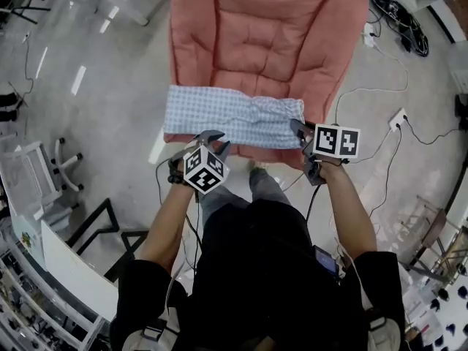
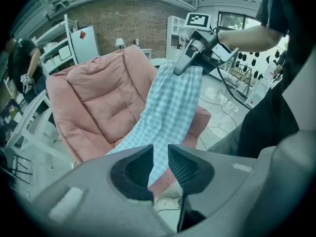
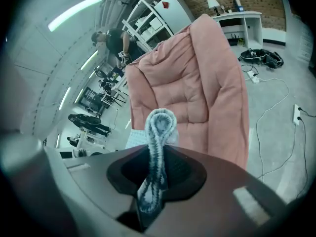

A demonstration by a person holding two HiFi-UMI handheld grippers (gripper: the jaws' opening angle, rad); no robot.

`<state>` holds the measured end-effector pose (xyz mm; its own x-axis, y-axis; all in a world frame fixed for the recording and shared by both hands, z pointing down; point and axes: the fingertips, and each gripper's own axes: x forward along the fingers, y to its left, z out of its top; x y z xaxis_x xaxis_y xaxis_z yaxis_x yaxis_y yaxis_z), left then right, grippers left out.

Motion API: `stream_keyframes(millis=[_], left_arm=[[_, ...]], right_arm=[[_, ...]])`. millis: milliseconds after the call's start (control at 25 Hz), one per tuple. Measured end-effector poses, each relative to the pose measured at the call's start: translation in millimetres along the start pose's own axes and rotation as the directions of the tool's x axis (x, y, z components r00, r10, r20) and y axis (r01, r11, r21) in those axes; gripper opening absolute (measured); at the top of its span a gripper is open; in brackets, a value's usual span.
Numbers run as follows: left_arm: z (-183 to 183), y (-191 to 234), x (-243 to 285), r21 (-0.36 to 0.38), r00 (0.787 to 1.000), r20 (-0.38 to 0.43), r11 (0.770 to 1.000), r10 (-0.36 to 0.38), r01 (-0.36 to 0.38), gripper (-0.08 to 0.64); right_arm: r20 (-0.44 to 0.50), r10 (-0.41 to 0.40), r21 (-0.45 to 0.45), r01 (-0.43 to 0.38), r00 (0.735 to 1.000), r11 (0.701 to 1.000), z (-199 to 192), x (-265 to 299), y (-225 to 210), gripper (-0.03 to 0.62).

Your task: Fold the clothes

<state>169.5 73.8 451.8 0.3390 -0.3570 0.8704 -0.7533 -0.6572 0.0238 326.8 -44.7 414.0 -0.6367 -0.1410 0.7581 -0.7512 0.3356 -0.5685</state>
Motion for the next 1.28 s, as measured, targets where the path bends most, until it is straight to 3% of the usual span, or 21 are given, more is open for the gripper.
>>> stream_keyframes(millis=[360, 760, 1000, 1280], left_arm=[[-86, 70, -84, -0.068, 0.998, 0.005, 0.996, 0.064, -0.063, 0.1], [-164, 145, -151, -0.118, 0.994, 0.01, 0.987, 0.112, -0.11, 0.1], [-202, 173, -179, -0.102, 0.995, 0.014, 0.99, 0.102, -0.1, 0.1], [-230, 197, -198, -0.104, 0.994, 0.019, 0.989, 0.104, -0.101, 0.1]], right_arm=[[0.021, 0.08, -0.027, -0.079, 0.997, 0.996, 10, 49, 144, 0.069], [0.025, 0.167, -0.055, -0.166, 0.986, 0.985, 26, 110, 274, 0.069], [0.043, 0.201, -0.068, -0.198, 0.979, 0.978, 28, 141, 344, 0.071], [0.031, 0.223, -0.092, -0.219, 0.974, 0.971, 28, 174, 396, 0.071]])
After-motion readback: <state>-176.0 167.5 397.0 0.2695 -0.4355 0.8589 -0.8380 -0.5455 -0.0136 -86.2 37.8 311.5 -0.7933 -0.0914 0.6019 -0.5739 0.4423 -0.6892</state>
